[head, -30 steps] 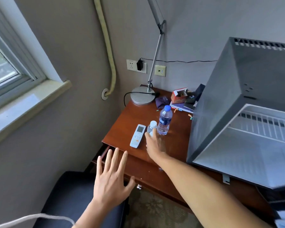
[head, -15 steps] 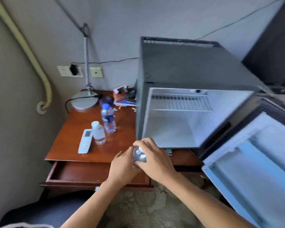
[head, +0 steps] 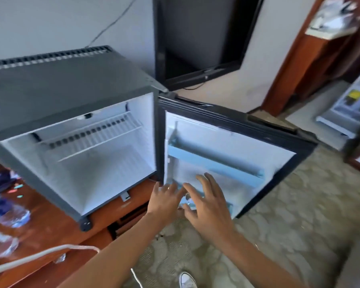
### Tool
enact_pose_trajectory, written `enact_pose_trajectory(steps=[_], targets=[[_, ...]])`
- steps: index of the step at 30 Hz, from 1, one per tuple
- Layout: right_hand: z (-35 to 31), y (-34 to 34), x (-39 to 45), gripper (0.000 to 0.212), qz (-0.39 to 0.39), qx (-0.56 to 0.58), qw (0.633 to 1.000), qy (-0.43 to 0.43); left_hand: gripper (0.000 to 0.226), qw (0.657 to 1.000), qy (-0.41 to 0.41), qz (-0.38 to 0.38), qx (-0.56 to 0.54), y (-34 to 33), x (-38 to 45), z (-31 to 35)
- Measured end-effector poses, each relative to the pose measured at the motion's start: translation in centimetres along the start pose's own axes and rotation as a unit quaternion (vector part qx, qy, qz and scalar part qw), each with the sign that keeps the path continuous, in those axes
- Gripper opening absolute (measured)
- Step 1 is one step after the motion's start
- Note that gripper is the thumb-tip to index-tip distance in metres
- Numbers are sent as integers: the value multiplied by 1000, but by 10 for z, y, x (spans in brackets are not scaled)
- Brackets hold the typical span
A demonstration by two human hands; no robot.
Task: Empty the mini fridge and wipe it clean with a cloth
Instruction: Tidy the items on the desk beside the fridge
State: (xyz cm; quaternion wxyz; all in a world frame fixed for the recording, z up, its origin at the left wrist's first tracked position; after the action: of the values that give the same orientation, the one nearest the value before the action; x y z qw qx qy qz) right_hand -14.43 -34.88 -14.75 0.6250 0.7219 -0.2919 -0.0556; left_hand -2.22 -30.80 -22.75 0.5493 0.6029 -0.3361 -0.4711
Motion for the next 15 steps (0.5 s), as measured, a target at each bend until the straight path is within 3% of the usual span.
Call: enact_pose_trajectory(steps=[4,11,15], targets=[[36,-4,-28,60,-38,-22,997,-58,69,998,-23,-42,49,-16,37,29],[77,-13,-52,42,-97,-51,989,-100,87,991,-27,-69,114,-32,83,41],[94,-18,-66,33,-133,-50,982,-128,84,989,-32,-50,135,-37,79,41]])
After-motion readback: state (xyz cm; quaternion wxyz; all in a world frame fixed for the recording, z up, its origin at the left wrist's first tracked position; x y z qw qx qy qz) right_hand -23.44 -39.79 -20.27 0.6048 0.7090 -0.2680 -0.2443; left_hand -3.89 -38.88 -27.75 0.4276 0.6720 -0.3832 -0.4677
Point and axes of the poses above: each hand's wrist, its own x-axis towards the middle knuckle, its own y-axis out of the back of the hand, z = x × y, the point moved 7 cm from there along x, towards the middle knuckle, and after that the axes turned 5 degrees about -z, right-handed, at the moved point
